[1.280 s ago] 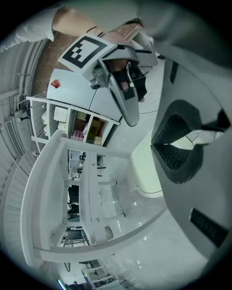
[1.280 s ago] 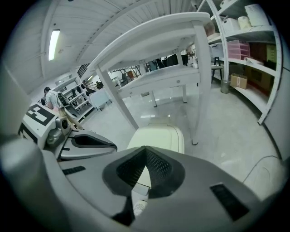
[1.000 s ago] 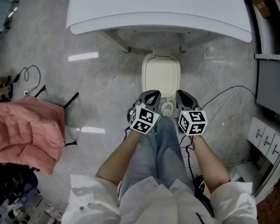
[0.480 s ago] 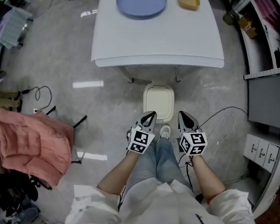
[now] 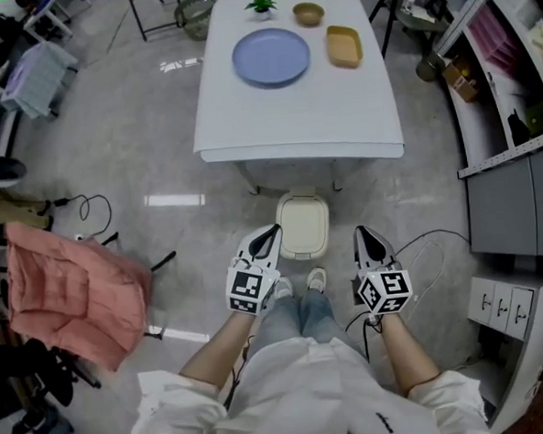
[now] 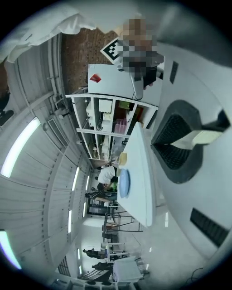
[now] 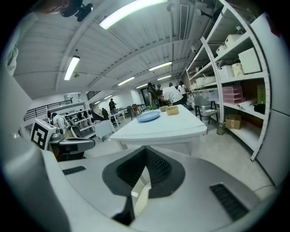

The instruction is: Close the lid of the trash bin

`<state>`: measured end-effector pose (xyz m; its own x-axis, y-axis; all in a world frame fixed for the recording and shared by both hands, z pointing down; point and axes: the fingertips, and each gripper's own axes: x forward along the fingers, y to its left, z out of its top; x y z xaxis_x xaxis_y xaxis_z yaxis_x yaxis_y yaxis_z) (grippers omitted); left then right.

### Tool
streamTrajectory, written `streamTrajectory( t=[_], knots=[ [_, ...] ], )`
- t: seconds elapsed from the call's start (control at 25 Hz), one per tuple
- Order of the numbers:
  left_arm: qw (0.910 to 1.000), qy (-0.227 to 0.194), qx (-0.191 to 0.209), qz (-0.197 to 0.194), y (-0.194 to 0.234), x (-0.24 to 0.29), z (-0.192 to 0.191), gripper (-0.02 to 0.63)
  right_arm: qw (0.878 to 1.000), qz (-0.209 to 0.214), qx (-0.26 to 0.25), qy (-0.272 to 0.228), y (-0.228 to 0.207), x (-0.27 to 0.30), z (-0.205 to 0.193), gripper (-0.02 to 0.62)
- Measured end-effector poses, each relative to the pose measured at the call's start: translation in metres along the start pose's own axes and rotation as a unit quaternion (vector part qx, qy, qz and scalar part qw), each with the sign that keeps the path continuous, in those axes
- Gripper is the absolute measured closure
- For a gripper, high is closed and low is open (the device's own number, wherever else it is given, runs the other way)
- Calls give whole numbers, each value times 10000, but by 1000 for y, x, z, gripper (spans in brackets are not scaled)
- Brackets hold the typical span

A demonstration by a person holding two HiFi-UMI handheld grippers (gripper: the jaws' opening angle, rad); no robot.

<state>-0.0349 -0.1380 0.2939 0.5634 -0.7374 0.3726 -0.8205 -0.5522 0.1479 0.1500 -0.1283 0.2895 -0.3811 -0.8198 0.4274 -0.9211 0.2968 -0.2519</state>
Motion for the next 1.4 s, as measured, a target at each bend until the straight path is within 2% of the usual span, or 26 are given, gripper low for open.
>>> streamTrajectory(
  t=[0.2, 0.4, 0.56, 0.72, 0.96, 1.16, 1.4],
  knots=[
    [9984, -494, 235, 115, -12, -36, 62, 581, 9988, 69, -66, -479, 9, -39, 49, 577],
    [9931, -1074, 415, 220, -26, -70, 110, 581, 9966, 131, -144, -801, 15, -69, 79, 577],
    [9886, -1377, 520, 312, -35, -99, 141, 581, 9942, 101, -176, -1054, 14, -94, 102, 577],
    [9859, -1535, 519, 425, -28, -125, 162, 581, 9908, -24, -229, -1331, 13, -114, 121, 577],
    [9743, -1958, 721, 848, -12, -155, 194, 581, 9852, -139, -228, -1691, 2, -140, 148, 577],
    [9675, -2157, 868, 992, -1, -170, 206, 581, 9803, -136, -377, -1933, 5, -149, 163, 577],
    [9686, -2116, 793, 1039, 8, -172, 197, 581, 9800, -184, -328, -1953, 11, -148, 166, 578]
  ],
)
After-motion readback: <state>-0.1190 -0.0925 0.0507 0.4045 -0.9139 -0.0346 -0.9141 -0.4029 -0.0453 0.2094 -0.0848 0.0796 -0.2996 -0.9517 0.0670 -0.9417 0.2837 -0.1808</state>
